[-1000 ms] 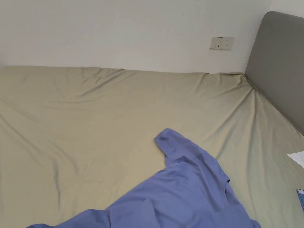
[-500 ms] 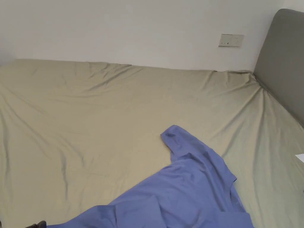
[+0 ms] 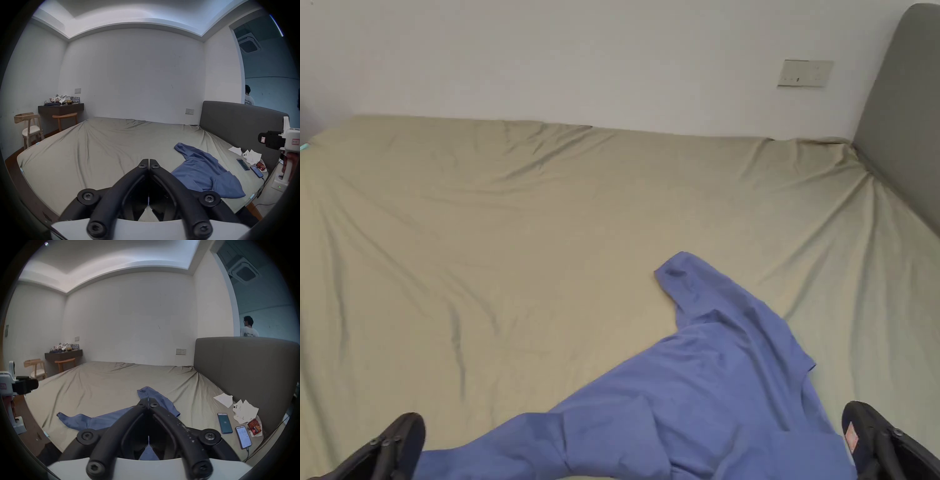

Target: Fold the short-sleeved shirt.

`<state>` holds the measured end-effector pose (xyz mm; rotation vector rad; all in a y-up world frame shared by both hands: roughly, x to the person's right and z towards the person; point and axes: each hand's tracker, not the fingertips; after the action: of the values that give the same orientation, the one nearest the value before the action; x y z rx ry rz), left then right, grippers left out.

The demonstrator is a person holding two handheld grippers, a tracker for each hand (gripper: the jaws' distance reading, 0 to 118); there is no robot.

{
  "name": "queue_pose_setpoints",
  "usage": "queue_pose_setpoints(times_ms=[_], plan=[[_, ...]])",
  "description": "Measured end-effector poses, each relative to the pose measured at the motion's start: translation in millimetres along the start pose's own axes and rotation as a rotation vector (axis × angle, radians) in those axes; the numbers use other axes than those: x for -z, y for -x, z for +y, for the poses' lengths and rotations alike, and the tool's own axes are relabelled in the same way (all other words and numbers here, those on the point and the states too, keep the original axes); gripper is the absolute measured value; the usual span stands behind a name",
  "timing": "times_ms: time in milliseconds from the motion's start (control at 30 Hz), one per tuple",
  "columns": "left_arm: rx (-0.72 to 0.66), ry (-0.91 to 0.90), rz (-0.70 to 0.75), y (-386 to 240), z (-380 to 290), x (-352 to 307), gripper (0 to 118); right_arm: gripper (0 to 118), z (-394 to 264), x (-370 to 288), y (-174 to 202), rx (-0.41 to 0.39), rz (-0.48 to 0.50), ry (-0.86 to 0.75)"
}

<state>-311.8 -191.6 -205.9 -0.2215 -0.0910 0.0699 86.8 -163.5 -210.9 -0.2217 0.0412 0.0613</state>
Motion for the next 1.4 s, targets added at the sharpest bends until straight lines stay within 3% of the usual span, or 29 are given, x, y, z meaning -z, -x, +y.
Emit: queue_pose_setpoints(times_ms=[200, 367, 433, 500, 533, 667, 833, 867, 900, 933, 1167, 1267, 1333, 1367, 1400], plan=[[-0.042, 0.015, 0.026, 11, -5, -5, 0, 0, -1, 5, 4, -0.004, 0.018, 0.023], [-0.33, 0.166, 0.106, 60, -14, 26, 5, 0, -4, 10, 3, 0.013, 0.048, 0.058], [-0.465, 0.25, 0.133, 91, -26, 51, 48, 0, -6, 12, 3, 0.008, 0.053, 0.069], [-0.542, 0.368, 0.195, 119, -44, 83, 106, 0, -8, 12, 4, 0.018, 0.07, 0.079], [-0.547, 0.423, 0.22, 128, -52, 97, 114, 0, -9, 13, 5, 0.021, 0.074, 0.085], [-0.757, 0.559, 0.256, 156, -86, 137, 106, 0, -12, 15, 6, 0.029, 0.093, 0.106], [-0.782, 0.666, 0.34, 149, -108, 169, 69, 0, -15, 16, 7, 0.038, 0.097, 0.128], [-0.81, 0.67, 0.34, 147, -109, 171, 56, 0, -15, 16, 6, 0.039, 0.099, 0.132], [-0.806, 0.665, 0.326, 145, -111, 172, 24, 0, -16, 16, 6, 0.037, 0.099, 0.136], [-0.799, 0.673, 0.332, 142, -111, 175, 5, 0, -16, 15, 7, 0.03, 0.099, 0.139], [-0.698, 0.644, 0.319, 128, -106, 171, 5, 0, -21, 26, -2, 0.024, 0.083, 0.176], [-0.692, 0.603, 0.292, 126, -102, 161, 5, 0, -15, 59, -19, 0.026, 0.097, 0.185], [-0.666, 0.581, 0.271, 121, -97, 153, 5, 2, -7, 103, -32, -0.031, 0.076, 0.199], [-0.655, 0.562, 0.247, 111, -89, 148, 5, 10, -4, 134, -42, -0.024, 0.071, 0.209], [-0.634, 0.544, 0.225, 106, -83, 145, 5, 36, -4, 172, -59, 0.011, 0.078, 0.243]])
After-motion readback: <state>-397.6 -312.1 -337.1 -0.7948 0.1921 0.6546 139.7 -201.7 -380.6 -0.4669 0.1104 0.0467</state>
